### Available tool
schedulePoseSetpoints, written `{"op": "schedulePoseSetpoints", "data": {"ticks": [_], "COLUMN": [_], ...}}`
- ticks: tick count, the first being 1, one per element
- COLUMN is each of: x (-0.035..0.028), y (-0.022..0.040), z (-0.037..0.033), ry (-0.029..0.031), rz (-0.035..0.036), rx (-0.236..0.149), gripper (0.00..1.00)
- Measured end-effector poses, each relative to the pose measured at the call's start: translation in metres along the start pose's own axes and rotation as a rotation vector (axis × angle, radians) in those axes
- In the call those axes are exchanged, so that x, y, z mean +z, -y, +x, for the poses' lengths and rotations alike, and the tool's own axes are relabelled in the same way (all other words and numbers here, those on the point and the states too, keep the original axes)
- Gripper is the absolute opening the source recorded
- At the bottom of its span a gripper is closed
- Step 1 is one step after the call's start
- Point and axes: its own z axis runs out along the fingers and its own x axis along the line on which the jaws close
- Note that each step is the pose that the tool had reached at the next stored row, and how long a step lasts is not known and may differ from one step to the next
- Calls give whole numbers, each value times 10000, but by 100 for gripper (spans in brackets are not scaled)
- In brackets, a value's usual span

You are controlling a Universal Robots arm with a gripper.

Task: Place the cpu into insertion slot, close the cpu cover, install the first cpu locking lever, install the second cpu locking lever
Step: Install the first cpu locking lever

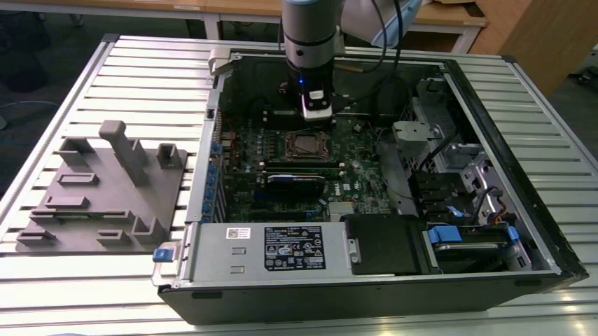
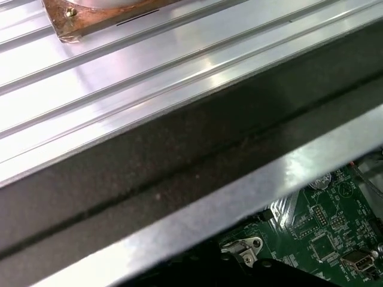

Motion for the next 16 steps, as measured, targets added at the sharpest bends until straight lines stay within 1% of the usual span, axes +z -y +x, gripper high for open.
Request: {"op": "schedulePoseSetpoints", "data": {"ticks": [3, 8, 11, 14, 15, 16], "x": [3, 9, 23, 35, 37, 38], "y": [1, 1, 4, 6, 7, 7], "z": [0, 0, 2, 2, 2, 2], "ry": [3, 6, 34, 79, 98, 124], "rz": [9, 2, 11, 66, 99, 151], "rx": [3, 3, -2, -14, -20, -27], "gripper": [11, 11, 11, 11, 11, 11]}}
